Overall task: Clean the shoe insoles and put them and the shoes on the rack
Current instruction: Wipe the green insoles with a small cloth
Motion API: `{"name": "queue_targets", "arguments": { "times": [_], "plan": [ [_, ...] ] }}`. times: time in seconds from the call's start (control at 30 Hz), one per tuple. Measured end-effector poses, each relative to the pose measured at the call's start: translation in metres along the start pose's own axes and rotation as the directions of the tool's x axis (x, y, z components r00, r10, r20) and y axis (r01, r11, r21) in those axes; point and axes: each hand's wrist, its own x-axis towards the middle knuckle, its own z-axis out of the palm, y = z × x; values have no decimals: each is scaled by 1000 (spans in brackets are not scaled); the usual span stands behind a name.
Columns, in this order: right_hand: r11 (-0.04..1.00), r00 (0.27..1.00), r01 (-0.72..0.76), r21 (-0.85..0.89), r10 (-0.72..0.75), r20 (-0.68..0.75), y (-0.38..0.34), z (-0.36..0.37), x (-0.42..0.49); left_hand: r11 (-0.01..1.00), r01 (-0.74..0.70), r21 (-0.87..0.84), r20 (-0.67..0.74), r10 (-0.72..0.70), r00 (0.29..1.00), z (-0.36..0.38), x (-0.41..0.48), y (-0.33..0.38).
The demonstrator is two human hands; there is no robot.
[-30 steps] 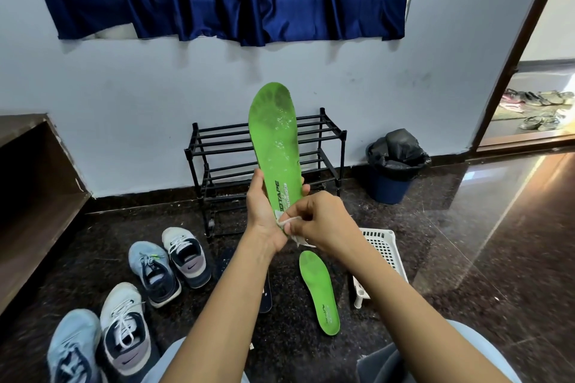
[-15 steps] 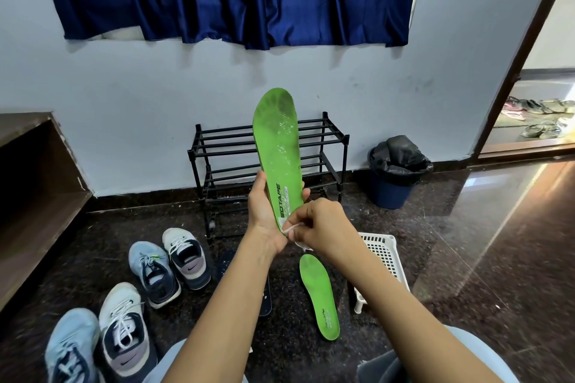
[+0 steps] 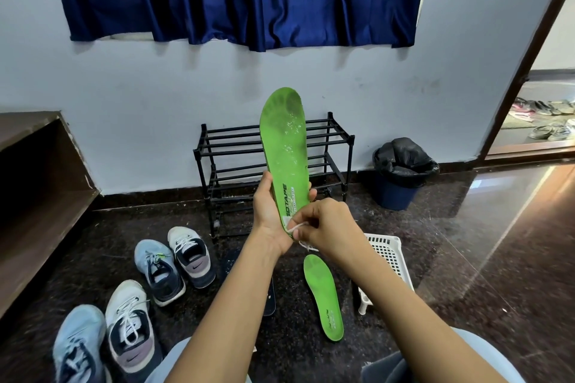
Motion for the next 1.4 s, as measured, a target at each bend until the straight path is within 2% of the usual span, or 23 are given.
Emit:
{"name": "queue_targets", "arguments": {
  "times": [0.07,0.2,0.27,0.5,0.77,1.0,1.17,1.27,1.4],
  "plan": [
    [1000,1000,17,21,-17,-17,1,1,-1,1000,-7,3,-7,7,1000,0,-1,0],
    [978,992,14,207,13,-129,0,7,1,999,-8,46,-25,9,1000,2,-4,-4],
    [971,986,16,240,24,-165,1,9,3,999,-4,52,-8,4,1000,3,-7,-8],
    [994,1000,15,106,-13,-23,2,2,-2,1000,15,2,-1,-15,1000,0,-4,-1],
    [991,981,86,105,-66,-184,1,21,7,999,28,18,-38,-27,999,-1,-4,-2],
    [992,995,78,98,-72,-66,1,10,0,999,49,23,21,-50,999,-5,-3,5],
    [981,986,78,178,-49,-162,-1,17,4,1000,1,24,-2,-1,1000,-5,-2,4],
    [979,976,66,195,-23,-216,-2,20,10,998,19,52,12,-20,1000,-3,-6,0],
    [992,985,65,109,-46,-167,-1,20,6,999,43,25,23,-44,999,-6,-6,5]
  ]
}}
